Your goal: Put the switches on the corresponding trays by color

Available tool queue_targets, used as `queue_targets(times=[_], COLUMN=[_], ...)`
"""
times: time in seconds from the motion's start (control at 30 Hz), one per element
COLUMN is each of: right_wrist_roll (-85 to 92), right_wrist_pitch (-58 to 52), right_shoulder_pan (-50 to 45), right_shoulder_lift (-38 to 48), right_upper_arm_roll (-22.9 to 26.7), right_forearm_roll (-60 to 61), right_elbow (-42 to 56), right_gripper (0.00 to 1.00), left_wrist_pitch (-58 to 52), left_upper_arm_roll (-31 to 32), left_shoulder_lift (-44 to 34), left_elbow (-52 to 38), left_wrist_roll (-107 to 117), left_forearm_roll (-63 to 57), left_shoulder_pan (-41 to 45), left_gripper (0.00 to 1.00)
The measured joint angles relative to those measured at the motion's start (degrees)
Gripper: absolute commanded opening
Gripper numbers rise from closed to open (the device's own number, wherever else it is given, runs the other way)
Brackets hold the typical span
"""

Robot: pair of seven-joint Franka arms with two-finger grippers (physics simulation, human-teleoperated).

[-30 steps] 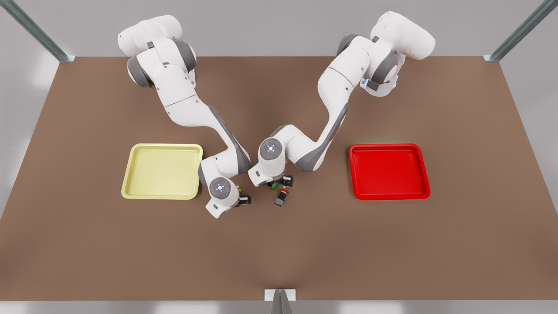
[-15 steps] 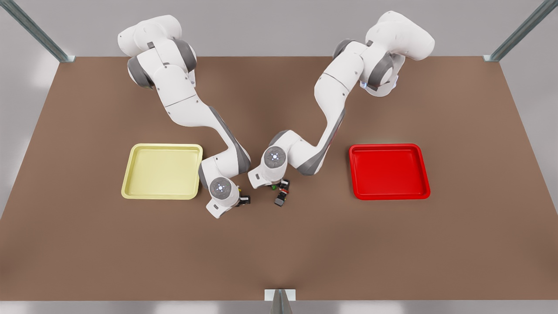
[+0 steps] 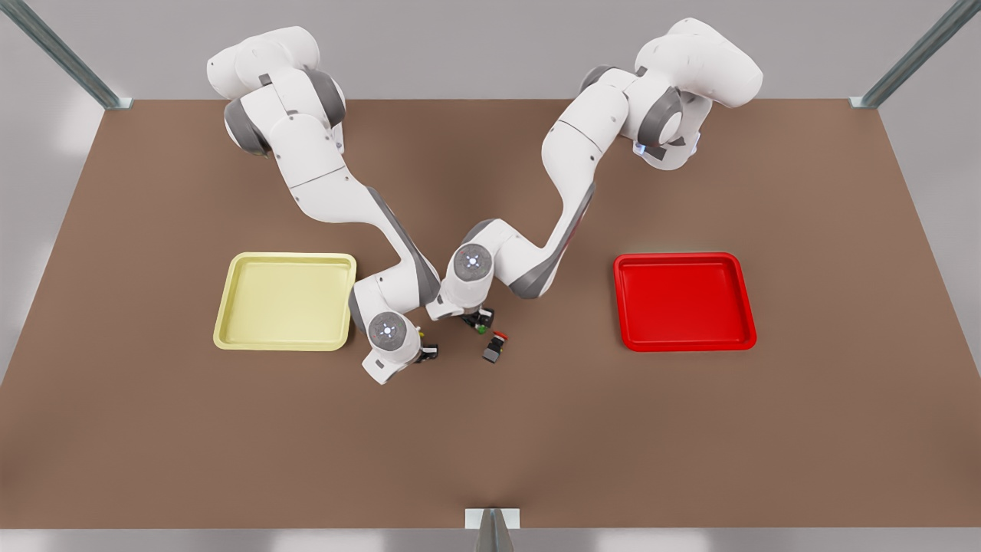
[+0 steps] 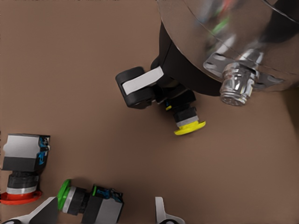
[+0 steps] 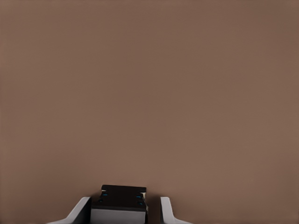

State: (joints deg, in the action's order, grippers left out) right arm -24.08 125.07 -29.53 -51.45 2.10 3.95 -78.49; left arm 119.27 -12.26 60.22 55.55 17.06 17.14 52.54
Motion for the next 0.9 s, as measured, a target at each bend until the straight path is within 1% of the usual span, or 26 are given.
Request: queue_targets(times=[0.03, 0.27, 0.37, 0.7, 0.87, 0.9], right_wrist_roll=[0.0, 0.1, 0.2, 0.5, 1.1, 1.2], right_wrist_pitch=[0.0, -0.3, -0.3, -0.5, -1.7, -3.3], right_shoulder_pan=[0.0, 0.0, 0.0, 0.1, 0.3, 0.5], right_shoulder_lift=[0.0, 0.1, 0.1, 0.6, 2.5, 3.6], right_upper_arm_roll=[0.0, 0.0, 0.0, 0.0, 0.0, 0.0], right_forearm_roll=[0.0, 0.0, 0.0, 0.3, 0.6, 0.6], right_elbow=[0.0, 0.2, 0.2, 0.3, -0.2, -0.5], right_gripper=[0.56, 0.53, 0.5, 0.5, 0.51, 0.51], left_wrist_pitch=[0.7, 1.6, 1.6, 4.1, 4.9, 4.4], left_upper_arm_roll=[-0.7, -0.8, -0.8, -0.8, -0.9, -0.9], left_shoulder_lift=[0.3, 1.3, 1.3, 2.9, 3.8, 3.8], left_elbow=[0.0, 0.0, 0.0, 0.0, 0.0, 0.0], left_wrist_roll=[-0.1, -1.0, -1.0, -0.9, -0.9, -0.9], left_forearm_roll=[-0.5, -1.7, -1.8, -1.8, -1.8, -1.8], left_shoulder_pan=[-0.1, -1.9, -2.9, -4.9, -4.7, -4.4], left_gripper=[1.0, 1.0, 1.0, 1.0, 1.0, 1.0])
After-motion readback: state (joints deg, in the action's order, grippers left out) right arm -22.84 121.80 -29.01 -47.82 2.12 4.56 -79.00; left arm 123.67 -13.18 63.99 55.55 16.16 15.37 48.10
